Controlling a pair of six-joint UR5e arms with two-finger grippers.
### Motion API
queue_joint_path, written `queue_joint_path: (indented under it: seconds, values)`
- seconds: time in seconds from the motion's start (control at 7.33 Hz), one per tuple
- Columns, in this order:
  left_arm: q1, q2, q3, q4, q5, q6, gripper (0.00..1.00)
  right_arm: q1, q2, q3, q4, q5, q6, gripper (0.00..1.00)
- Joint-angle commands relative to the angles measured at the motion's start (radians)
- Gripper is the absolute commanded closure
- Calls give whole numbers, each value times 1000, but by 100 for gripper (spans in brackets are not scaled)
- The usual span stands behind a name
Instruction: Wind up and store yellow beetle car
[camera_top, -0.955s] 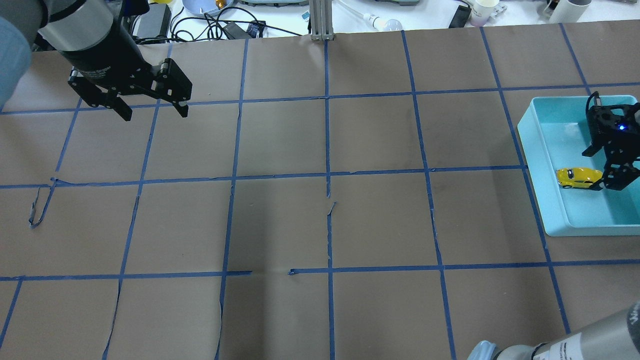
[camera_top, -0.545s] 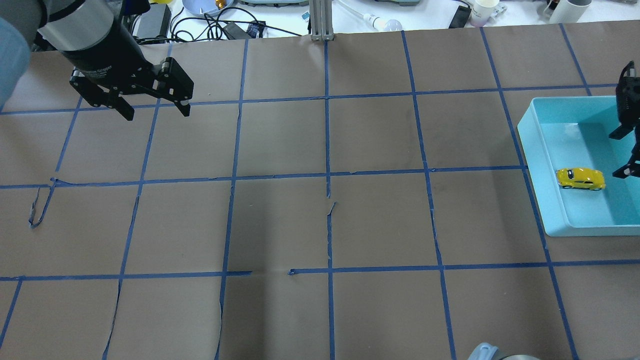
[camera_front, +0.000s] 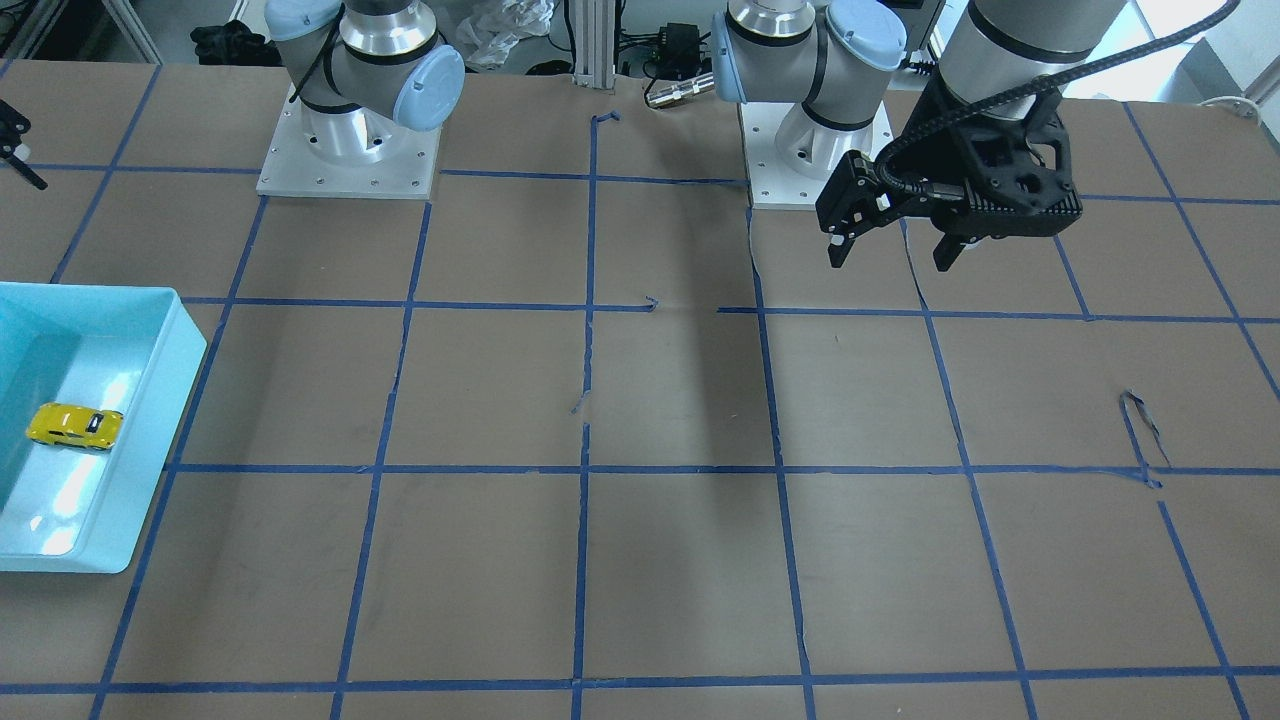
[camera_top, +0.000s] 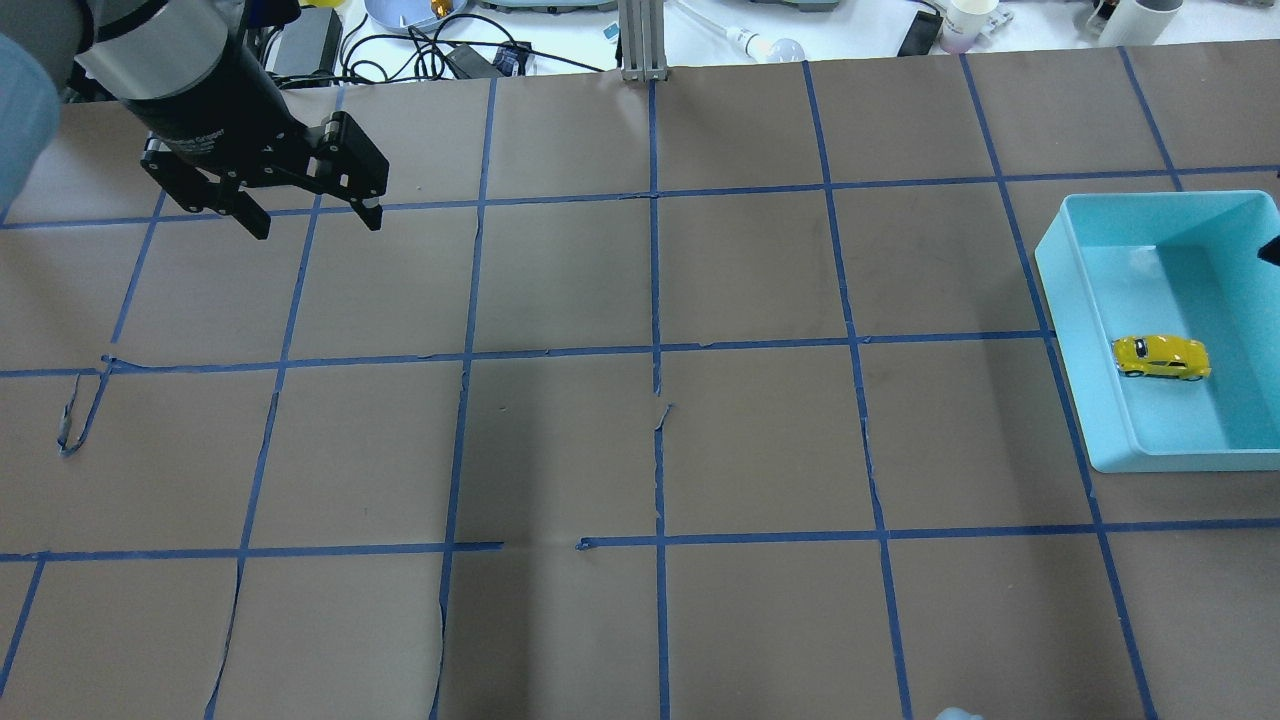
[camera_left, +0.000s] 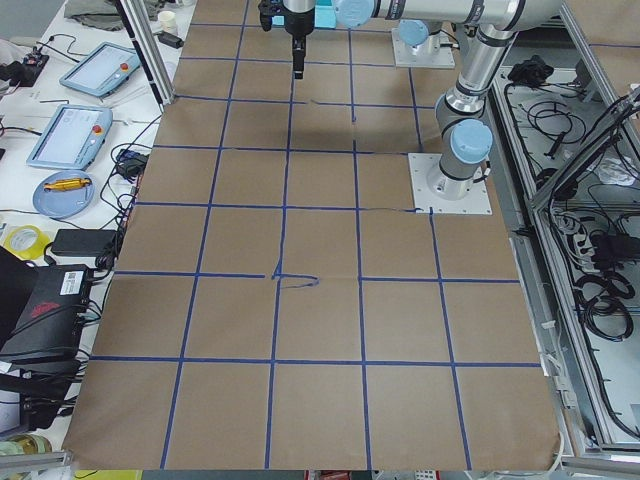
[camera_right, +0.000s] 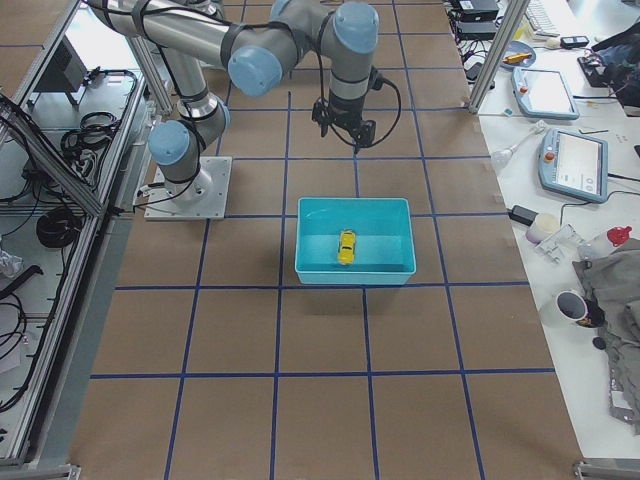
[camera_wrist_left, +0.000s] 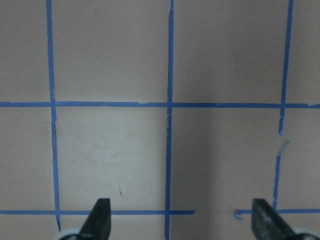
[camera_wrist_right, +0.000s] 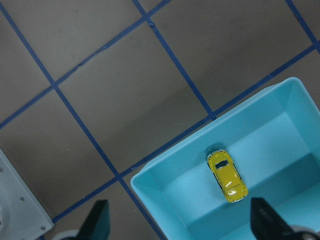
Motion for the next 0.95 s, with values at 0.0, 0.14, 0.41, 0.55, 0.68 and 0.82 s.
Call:
queue_joint_path:
  seconds: [0.0,0.14,0.41,0.55,0.68,0.82]
  values:
    - [-1,-4,-2,9,-10,-7,0,162,-3,-58,63,19,372,0]
    - [-1,2,-9,9,-11,-6,0,235,-3,-58,60,18,552,0]
    - [-1,0,-7,7,-10,1,0,305,1,-50,54,-13,941,0]
    - [-2,10,-18,6,-11,-1,0,323,1,-45,55,-39,1088,0]
    - [13,-4,-1,9,-26,4,0,381,-3,-21,46,-44,1223,5]
    - [8,-3,-6,7,-34,-4,0,444,0,-7,-9,-104,1329,5]
